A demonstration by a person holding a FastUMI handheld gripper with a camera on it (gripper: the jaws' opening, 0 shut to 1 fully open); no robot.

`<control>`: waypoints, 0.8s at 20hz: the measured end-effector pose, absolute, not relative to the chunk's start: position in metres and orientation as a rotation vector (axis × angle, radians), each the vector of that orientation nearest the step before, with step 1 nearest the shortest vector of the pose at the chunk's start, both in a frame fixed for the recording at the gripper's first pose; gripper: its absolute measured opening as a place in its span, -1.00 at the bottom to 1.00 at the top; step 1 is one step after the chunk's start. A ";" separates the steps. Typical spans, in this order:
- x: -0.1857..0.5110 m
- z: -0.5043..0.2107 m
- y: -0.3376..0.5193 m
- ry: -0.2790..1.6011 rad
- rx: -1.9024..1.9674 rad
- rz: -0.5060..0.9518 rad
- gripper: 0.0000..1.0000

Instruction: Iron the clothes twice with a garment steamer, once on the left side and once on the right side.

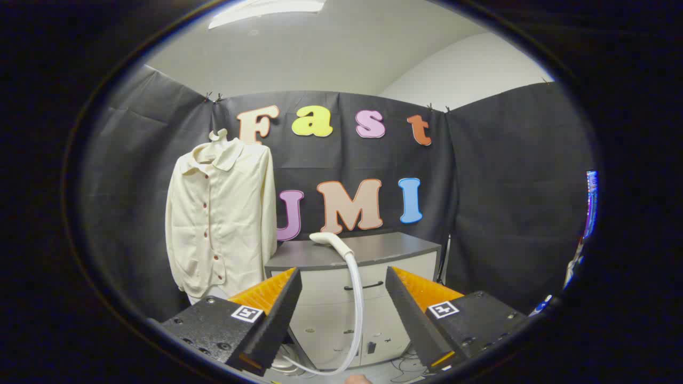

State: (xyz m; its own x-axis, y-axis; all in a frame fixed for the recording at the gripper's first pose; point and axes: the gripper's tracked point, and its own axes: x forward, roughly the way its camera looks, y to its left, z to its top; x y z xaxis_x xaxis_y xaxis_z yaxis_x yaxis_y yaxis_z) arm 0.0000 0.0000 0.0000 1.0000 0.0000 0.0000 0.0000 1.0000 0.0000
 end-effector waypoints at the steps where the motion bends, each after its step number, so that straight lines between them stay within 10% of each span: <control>1: -0.001 0.002 -0.001 -0.008 -0.004 0.002 0.93; 16: 0.004 -0.007 -0.008 0.023 -0.002 0.102 0.94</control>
State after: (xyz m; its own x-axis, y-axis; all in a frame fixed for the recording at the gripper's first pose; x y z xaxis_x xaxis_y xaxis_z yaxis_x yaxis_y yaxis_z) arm 0.0040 -0.0077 -0.0069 0.9946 0.1013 -0.0236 -0.1014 0.9948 -0.0012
